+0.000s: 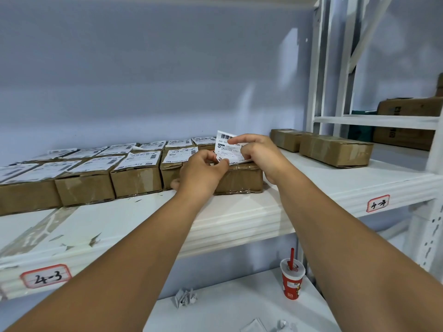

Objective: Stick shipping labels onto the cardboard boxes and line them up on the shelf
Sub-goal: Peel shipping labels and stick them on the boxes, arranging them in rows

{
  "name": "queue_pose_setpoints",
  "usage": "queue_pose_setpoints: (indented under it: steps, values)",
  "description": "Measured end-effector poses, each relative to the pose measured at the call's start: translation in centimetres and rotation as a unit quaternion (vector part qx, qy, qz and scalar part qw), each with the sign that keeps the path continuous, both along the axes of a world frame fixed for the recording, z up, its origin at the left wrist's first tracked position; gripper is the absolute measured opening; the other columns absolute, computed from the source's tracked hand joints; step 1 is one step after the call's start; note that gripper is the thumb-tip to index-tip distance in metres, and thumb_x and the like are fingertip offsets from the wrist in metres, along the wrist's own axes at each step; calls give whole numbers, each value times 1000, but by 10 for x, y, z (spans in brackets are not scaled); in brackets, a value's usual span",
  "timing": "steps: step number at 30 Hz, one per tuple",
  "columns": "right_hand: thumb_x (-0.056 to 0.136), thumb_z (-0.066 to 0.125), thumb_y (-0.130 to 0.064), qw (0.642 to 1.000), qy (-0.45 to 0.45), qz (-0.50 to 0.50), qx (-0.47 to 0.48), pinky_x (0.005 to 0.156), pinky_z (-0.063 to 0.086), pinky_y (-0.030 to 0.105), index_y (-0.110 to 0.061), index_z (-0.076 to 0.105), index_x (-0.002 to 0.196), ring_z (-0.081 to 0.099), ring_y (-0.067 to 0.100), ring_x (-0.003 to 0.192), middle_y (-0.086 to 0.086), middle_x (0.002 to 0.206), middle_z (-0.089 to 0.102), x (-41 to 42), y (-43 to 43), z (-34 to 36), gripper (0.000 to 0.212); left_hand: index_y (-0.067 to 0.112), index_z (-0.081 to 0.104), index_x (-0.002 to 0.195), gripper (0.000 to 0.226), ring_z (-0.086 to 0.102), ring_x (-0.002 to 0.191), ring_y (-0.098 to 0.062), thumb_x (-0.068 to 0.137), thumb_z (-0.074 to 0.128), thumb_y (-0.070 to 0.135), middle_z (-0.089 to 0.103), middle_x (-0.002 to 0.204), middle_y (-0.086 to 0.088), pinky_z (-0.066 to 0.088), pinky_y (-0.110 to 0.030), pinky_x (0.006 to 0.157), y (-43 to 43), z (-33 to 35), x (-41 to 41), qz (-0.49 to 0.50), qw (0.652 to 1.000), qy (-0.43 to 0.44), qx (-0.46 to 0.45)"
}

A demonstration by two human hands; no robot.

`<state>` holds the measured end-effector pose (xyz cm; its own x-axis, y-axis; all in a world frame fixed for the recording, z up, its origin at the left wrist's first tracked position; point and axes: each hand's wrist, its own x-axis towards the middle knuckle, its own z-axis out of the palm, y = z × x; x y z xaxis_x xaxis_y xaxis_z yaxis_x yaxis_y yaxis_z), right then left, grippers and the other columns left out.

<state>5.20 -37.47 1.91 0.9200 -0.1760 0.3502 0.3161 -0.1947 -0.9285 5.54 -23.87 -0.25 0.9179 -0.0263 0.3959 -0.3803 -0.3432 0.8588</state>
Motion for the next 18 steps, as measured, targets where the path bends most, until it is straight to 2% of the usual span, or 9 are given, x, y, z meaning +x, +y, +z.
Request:
queue_pose_setpoints:
  steps: [3, 6, 8, 10, 12, 14, 18]
  values:
    - [71, 48, 5, 1000, 5, -21, 5, 72, 51, 19, -16, 73, 89, 65, 18, 88, 7, 102, 69, 5, -1, -1, 37, 47, 55, 65, 31, 59, 99, -40, 43, 51, 68, 55, 66, 0, 43, -63, 90, 0, -1, 1, 3, 1000, 8, 1]
    - [58, 52, -10, 998, -2, -59, 15, 85, 52, 25, -26, 76, 76, 62, 17, 98, 0, 100, 71, 7, -1, -1, 33, 55, 54, 76, 38, 56, 105, -41, 42, 51, 70, 61, 101, -15, 43, -62, 92, 0, -4, 2, 1, 1000, 14, -5]
    - [69, 53, -5, 998, -6, -56, 24, 73, 49, 16, -23, 75, 81, 60, 12, 87, 0, 96, 69, 6, -2, 0, 31, 49, 55, 85, 48, 56, 106, -42, 43, 48, 71, 59, 111, -20, 41, -62, 94, -1, -5, 2, -7, 1000, 19, 4]
    - [78, 49, 5, 999, -18, -41, 26, 65, 44, 10, -14, 72, 98, 58, 7, 82, 2, 101, 65, 5, -2, 1, 37, 40, 57, 94, 61, 57, 106, -38, 43, 45, 72, 61, 111, -16, 41, -59, 95, -2, -5, 1, -6, 1000, 24, 9]
    - [78, 47, 10, 998, -47, -45, 13, 75, 44, 12, -11, 67, 113, 56, 9, 97, 0, 117, 56, 4, -2, 2, 45, 37, 58, 96, 65, 58, 105, -32, 44, 43, 73, 64, 109, -8, 42, -54, 96, -1, -4, 0, -3, 1000, 25, 11]
    - [80, 45, 14, 996, -70, -51, 9, 77, 45, 10, -11, 62, 122, 51, 9, 106, -3, 126, 48, 4, -1, 2, 52, 36, 59, 96, 60, 60, 102, -32, 48, 47, 70, 66, 106, -5, 43, -54, 96, -1, -3, -1, -4, 1000, 22, 14]
    - [83, 41, 17, 994, -99, -51, -5, 67, 45, 4, -15, 55, 131, 44, 6, 110, -8, 125, 41, 3, -1, 2, 59, 38, 55, 99, 46, 61, 98, -37, 59, 49, 60, 66, 103, -8, 42, -58, 95, -1, -2, -3, -15, 1000, 13, 23]
